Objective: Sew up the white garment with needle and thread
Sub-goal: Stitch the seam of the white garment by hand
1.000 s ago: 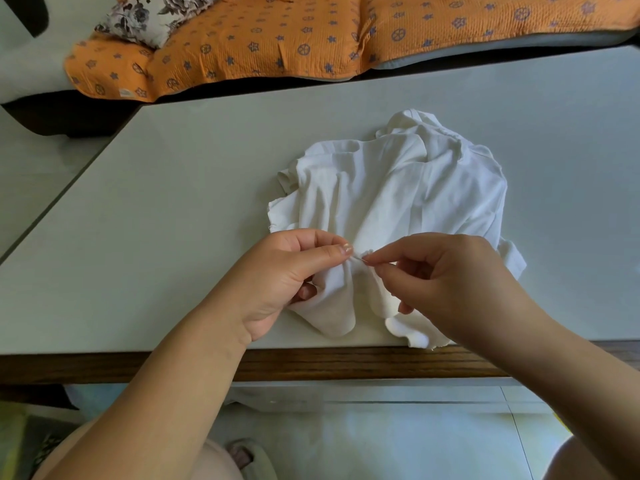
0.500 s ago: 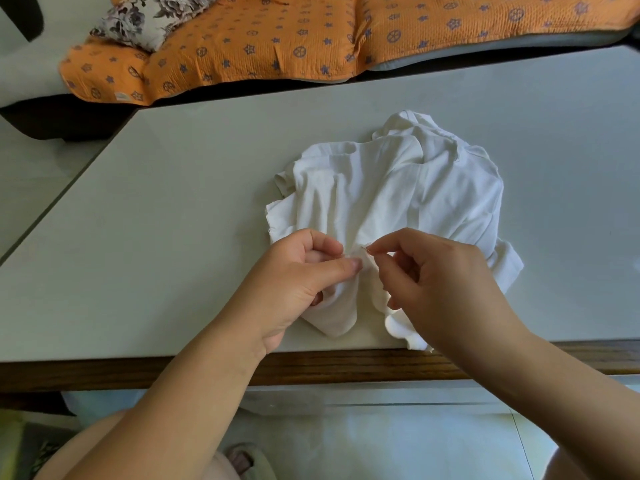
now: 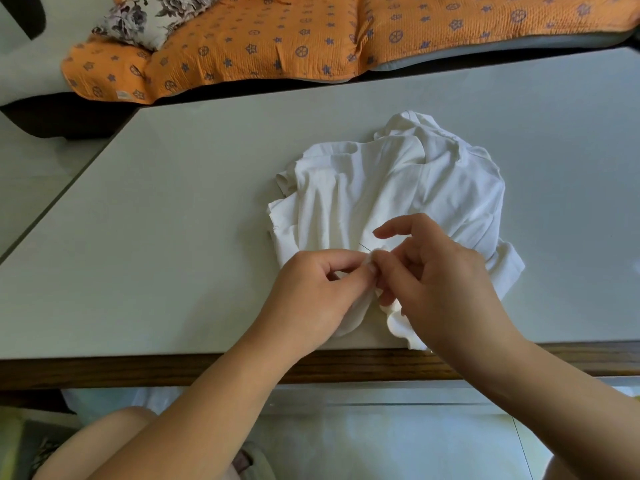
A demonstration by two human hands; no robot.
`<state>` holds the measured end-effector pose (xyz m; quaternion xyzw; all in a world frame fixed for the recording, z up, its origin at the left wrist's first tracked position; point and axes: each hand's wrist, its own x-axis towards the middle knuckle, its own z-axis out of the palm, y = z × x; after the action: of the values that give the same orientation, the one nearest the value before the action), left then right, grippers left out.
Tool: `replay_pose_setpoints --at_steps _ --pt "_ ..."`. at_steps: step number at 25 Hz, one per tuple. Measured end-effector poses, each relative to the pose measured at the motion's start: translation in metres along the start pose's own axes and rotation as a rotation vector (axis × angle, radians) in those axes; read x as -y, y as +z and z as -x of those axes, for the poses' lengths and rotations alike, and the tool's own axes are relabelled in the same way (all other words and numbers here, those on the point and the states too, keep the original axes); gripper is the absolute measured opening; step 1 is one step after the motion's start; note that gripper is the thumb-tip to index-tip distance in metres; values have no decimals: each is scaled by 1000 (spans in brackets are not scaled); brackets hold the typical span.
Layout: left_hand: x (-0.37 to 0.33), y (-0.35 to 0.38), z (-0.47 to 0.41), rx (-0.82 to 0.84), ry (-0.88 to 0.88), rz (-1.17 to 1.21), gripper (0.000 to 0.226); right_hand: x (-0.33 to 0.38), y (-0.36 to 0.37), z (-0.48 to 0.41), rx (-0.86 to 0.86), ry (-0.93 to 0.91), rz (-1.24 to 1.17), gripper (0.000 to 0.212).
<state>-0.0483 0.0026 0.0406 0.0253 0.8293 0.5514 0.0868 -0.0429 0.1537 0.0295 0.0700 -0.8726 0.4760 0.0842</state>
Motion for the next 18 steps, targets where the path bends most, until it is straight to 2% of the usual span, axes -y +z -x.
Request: replay_pose_setpoints --at_steps 3,6,9,15,18 --pt "0 -3 1 3 45 -50 22 4 -3 -2 42 83 -119 16" --pt "0 -5 -1 -32 61 -70 22 9 -13 -8 187 213 -289 19" --pt "1 -7 -3 -56 71 -107 21 12 -23 -12 297 281 -352 24" --pt "9 -3 -5 -67 148 -202 18 10 -16 -9 249 256 -354 24" --pt "9 -6 -4 -44 187 -220 21 7 -16 -12 239 223 -228 20"
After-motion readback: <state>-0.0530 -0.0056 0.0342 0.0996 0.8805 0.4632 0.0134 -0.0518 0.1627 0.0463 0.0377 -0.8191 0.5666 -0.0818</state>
